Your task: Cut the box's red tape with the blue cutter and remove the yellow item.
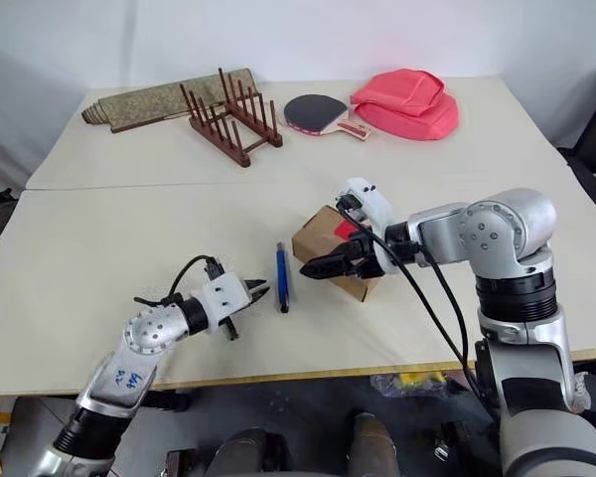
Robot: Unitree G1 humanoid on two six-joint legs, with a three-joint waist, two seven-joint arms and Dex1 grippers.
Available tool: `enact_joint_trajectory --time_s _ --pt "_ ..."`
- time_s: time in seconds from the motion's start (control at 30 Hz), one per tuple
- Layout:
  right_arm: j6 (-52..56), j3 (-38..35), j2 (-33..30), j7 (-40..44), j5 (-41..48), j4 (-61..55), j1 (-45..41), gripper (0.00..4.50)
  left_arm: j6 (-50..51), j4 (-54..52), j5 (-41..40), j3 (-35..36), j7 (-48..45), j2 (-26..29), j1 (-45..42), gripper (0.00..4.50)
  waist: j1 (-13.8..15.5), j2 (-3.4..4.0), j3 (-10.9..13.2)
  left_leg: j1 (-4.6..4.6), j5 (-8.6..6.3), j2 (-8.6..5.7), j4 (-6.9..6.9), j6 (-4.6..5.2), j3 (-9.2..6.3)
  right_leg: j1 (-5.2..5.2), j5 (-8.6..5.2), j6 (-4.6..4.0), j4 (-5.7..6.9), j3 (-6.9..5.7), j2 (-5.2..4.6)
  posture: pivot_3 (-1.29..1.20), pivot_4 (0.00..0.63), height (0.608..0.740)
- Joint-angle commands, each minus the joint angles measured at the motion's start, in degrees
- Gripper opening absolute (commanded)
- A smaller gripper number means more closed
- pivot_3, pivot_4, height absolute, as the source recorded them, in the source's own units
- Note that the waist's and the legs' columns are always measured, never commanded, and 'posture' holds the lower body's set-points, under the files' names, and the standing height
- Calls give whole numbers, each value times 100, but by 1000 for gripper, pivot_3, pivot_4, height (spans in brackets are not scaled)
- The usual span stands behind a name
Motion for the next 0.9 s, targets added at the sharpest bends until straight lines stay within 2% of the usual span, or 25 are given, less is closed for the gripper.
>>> enact_joint_trajectory --time_s 0.03,0.1,0.27,0.4,0.53,0.57,0.8,0.9 --pt "28 -182 -2 -28 83 -245 -81 4466 374 186 -544 292 -373 117 -326 586 -11 0 0 0 0 0 0 0 1 0 0 0 0 1 2 0 150 740" --pt "28 -193 14 -57 54 -285 -52 4466 436 260 -776 370 -532 136 -453 586 -20 0 0 0 0 0 0 -1 4 0 0 0 0 4 5 0 150 740" --pt "6 -297 134 -113 -55 -456 36 4500 395 408 -1226 166 -1387 308 -743 2013 -34 -1 1 0 -5 5 -1 -13 35 0 0 0 1 4 20 0 150 740" --pt "-5 -397 196 -145 -91 -570 100 4500 434 562 -1403 112 -1670 313 -988 3187 -46 -8 5 -1 -4 10 -1 -19 46 0 0 0 -3 8 29 0 150 740" --pt "-9 -542 278 -244 -170 -687 239 4500 191 1104 -1244 -113 -1681 123 -1466 4352 -75 -9 5 0 -1 11 -1 -25 47 0 0 1 -4 11 34 0 150 740" --pt "3 -574 313 -270 -184 -712 256 4500 128 1219 -1215 -140 -1680 103 -1543 4467 -87 -10 6 0 0 11 0 -26 47 0 0 1 -4 12 35 0 150 740" --pt "28 -778 497 -521 -114 -957 501 4500 -731 2843 -732 -409 -1440 -214 -2399 4467 -104 -11 6 4 3 12 -1 -31 53 -1 0 0 -4 20 42 0 150 740" --pt "28 -859 493 -644 -30 -1060 603 4500 -1086 3420 -524 -472 -1465 -164 -2626 4467 -107 -11 7 4 3 12 -1 -31 55 -1 0 0 -4 21 42 0 150 740"
